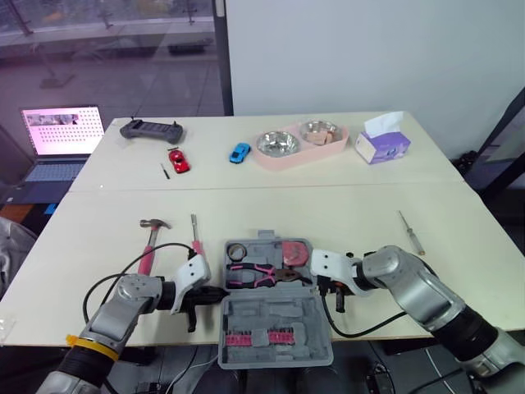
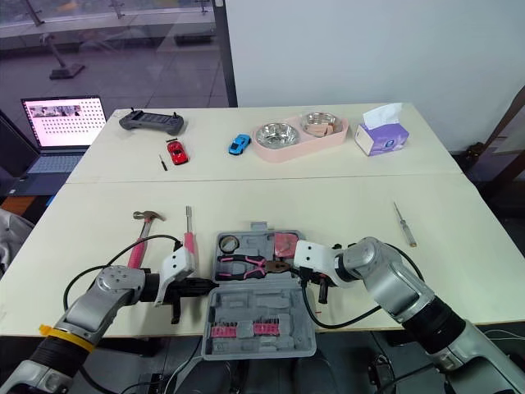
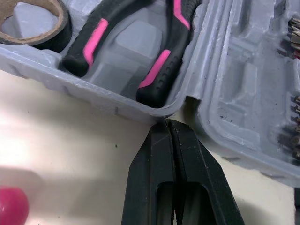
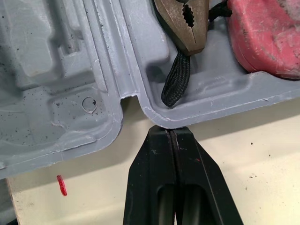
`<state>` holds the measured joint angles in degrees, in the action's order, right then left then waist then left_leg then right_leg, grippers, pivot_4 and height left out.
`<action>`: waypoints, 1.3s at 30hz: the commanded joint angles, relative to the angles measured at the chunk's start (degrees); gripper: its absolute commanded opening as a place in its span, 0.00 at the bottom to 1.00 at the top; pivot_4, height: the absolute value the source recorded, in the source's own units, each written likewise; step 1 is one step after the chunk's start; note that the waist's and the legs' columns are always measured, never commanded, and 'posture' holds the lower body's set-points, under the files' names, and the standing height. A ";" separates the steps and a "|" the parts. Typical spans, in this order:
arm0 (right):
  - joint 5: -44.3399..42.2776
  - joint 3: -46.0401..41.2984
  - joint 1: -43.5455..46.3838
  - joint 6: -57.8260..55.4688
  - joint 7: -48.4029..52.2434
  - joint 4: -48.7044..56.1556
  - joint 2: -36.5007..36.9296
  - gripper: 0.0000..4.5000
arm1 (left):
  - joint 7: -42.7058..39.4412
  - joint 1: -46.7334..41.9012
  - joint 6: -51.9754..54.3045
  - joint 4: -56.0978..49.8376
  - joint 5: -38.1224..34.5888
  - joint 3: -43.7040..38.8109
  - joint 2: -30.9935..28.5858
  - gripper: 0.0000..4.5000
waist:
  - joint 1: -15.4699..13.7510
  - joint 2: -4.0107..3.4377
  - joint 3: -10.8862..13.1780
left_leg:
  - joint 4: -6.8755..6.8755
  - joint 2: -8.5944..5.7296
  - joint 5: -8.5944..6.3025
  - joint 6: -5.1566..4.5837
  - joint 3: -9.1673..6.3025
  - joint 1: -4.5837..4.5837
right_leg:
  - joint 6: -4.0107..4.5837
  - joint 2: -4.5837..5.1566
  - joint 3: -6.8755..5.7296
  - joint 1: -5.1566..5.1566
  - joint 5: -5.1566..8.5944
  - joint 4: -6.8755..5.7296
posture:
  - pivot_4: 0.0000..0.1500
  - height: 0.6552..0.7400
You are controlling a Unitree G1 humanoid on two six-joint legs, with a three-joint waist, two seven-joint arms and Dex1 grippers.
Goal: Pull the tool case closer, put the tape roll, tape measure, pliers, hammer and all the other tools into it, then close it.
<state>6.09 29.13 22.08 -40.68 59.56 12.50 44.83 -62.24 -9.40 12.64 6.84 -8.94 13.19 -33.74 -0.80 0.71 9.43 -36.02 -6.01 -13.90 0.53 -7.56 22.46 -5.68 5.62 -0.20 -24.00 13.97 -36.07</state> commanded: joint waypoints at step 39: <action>1.38 -3.99 8.75 1.01 -6.68 -12.48 -9.56 0.00 | 3.82 -18.21 -9.44 18.78 5.96 -0.96 9.21 0.01 | 0.34 0.11 0.02 | -0.10 -0.10 0.03 0.01 -0.02 0.07 | -0.23 -0.04 -0.03 -0.11 -0.29 -0.06 | 1.00 1.00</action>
<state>8.55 24.72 29.93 -40.40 51.83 -2.71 36.98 -58.75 -26.04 4.88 26.96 -2.24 13.36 -24.81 -0.46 0.83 9.44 -36.12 -6.12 -13.88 0.54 -7.57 22.53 -5.91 5.58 -0.23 -24.10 13.68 -36.13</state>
